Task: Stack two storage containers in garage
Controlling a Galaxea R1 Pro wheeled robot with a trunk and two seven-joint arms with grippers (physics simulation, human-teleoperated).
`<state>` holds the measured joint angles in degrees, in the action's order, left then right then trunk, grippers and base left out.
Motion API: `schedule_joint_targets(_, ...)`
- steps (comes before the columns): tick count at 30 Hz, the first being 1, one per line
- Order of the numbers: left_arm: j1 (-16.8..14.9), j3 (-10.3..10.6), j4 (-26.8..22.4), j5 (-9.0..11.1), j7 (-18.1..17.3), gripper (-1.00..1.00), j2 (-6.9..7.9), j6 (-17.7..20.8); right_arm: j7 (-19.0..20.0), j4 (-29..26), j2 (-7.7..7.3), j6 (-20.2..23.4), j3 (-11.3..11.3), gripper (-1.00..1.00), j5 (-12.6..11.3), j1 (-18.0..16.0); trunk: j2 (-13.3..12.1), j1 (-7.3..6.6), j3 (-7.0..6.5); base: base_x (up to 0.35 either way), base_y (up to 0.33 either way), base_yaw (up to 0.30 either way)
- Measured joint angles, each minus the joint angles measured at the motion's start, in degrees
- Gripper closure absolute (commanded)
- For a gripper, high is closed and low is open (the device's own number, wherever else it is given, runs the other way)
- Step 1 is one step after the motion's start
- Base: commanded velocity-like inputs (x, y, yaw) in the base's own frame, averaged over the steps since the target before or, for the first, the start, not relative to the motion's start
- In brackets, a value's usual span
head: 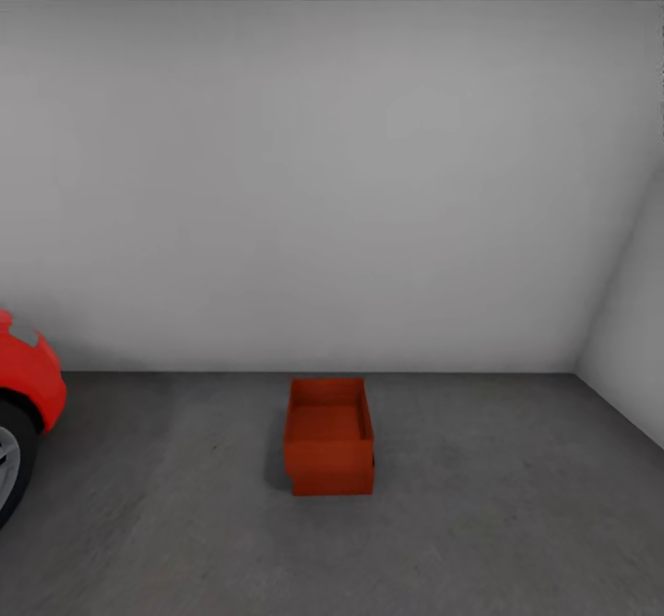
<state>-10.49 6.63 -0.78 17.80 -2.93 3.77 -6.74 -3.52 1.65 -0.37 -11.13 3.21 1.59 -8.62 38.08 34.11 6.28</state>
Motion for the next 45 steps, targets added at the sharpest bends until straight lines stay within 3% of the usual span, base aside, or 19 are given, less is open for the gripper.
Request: schedule_joint_targets(45, 0.00, 0.01, 0.00, -0.03, 0.00, -1.00, 0.00, 0.00, -0.04, -0.01, 0.09, -0.10, -0.07, -1.00, -0.01, 0.00, -0.01, 0.00, -4.18, 0.000, 0.000, 0.000)
